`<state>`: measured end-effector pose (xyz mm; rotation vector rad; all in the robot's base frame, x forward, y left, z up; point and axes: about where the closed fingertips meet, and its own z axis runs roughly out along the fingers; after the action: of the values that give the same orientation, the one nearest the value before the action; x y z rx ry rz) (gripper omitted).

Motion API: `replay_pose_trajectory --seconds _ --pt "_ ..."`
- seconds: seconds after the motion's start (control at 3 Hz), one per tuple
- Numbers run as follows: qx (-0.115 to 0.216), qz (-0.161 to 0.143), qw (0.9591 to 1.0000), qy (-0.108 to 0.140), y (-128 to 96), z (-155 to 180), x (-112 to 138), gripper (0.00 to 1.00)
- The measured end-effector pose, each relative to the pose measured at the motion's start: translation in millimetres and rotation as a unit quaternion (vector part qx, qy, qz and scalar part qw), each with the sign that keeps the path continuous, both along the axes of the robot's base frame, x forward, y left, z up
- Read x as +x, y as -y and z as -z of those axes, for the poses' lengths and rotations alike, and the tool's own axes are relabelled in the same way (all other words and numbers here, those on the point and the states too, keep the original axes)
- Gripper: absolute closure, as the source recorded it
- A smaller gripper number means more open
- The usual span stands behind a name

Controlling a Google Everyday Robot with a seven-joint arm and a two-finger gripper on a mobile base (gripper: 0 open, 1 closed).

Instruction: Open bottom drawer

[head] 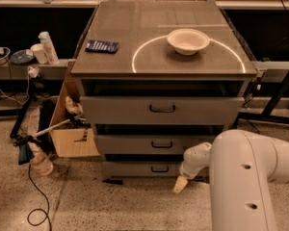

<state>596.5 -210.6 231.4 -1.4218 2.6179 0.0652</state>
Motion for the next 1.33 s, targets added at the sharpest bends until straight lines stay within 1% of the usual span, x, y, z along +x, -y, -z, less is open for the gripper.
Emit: replay_pose_trajectory --seconds 0.33,0.67,1.0,1.33 --pt "-0.004 -0.031 0.9995 0.005 1.2 -0.1 1.5 0.0" --pt "-0.004 -0.031 0.9995 0.009 3.4 6.1 3.7 0.0" --pt "-0.005 -0.032 0.9994 0.014 4.2 15.8 10.9 0.0" --pt "-0.006 -0.026 0.9995 0.015 5.2 26.7 18.0 0.0"
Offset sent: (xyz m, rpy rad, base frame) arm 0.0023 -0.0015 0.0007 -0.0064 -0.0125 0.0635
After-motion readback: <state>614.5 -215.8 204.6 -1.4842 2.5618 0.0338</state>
